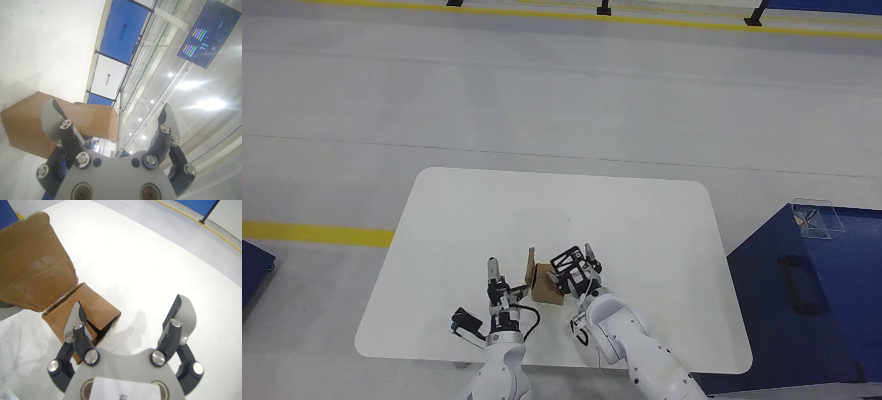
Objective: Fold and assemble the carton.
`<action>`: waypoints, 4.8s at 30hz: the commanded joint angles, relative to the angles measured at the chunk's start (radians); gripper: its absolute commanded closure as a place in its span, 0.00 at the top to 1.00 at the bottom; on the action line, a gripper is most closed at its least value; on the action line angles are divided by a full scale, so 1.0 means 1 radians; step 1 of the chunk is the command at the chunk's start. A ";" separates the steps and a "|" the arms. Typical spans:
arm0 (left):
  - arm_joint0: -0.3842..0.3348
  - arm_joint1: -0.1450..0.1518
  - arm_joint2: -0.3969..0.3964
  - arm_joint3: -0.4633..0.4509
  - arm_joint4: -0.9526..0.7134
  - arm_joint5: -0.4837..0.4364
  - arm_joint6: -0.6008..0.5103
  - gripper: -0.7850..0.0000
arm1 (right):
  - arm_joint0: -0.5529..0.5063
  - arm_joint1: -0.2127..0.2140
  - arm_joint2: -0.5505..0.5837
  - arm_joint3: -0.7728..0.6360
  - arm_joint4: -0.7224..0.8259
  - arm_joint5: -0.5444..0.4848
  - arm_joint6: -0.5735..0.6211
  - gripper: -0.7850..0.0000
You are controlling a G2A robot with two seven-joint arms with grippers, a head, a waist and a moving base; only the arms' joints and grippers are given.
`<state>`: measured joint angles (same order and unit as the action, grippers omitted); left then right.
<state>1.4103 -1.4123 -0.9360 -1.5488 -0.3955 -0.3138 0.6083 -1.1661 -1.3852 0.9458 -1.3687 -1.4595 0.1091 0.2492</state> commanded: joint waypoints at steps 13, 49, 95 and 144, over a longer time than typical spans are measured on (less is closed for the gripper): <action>-0.021 -0.028 0.054 0.006 0.053 0.205 -0.103 1.00 | -0.052 0.033 0.216 -0.076 0.069 -0.025 0.032 1.00; 0.130 0.028 -0.106 -0.223 0.292 0.388 -0.380 1.00 | 0.227 -0.058 -0.006 0.270 0.242 -0.163 0.161 1.00; -0.058 0.093 -0.332 -0.135 0.411 0.955 -0.942 1.00 | 0.136 -0.071 0.019 0.119 0.287 -0.087 0.019 1.00; -0.058 0.089 -0.289 -0.027 0.344 0.714 -0.918 0.59 | 0.130 -0.103 0.009 0.201 0.202 -0.053 -0.066 1.00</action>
<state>1.3530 -1.3238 -1.2256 -1.5762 -0.0515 0.3985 -0.3082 -1.0366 -1.4878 0.9539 -1.1685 -1.2589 0.0571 0.1825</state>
